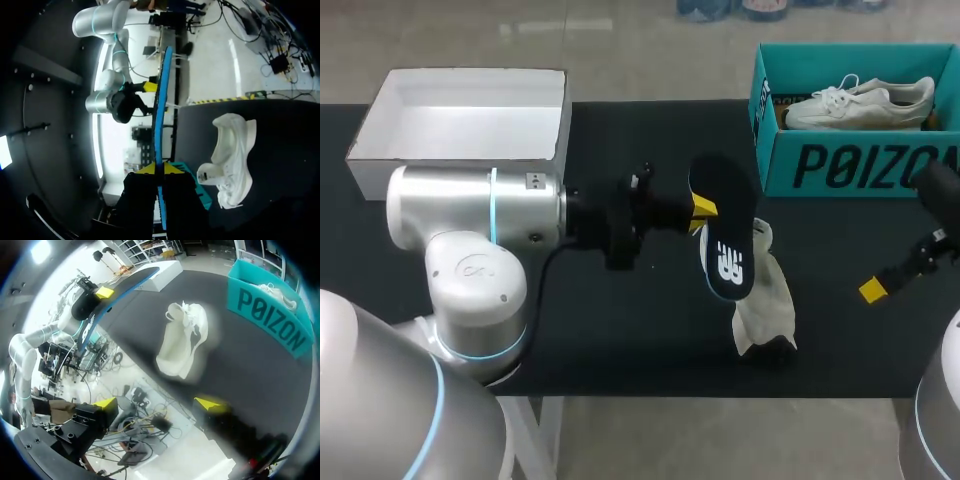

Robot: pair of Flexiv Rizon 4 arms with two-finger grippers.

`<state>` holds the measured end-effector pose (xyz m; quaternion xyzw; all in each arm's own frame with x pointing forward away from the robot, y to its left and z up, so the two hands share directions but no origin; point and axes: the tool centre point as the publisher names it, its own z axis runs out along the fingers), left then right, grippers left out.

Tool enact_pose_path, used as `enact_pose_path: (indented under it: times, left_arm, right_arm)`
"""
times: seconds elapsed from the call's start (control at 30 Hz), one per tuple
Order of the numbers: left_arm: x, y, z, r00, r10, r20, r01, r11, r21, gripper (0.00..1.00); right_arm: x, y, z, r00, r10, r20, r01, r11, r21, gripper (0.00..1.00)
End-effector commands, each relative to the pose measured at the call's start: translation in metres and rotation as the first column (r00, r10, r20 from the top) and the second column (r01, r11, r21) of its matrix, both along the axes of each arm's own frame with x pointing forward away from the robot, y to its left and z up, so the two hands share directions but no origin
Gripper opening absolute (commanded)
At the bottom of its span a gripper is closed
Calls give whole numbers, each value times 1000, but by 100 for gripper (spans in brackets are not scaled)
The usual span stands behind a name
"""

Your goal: Take the shoe out of the shoebox, open the shoe tongue, remove and reinsert the insole, then place the shoe into the shoebox

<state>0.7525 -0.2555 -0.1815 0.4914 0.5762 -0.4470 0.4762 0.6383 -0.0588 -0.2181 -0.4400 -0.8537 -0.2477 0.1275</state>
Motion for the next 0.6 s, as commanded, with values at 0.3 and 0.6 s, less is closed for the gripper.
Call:
enact_pose_path:
  times: [0.3, 0.6]
  left_arm:
    - [0, -1, 0, 1000, 0, 1, 0, 1000, 3, 0]
    - [0, -1, 0, 1000, 0, 1, 0, 1000, 3, 0]
  right_arm:
    - [-18, -33, 1, 998, -63, 23, 63, 998, -3, 100]
    - [-44, -71, 13, 982, -50, 180, 41, 998, 54, 100]
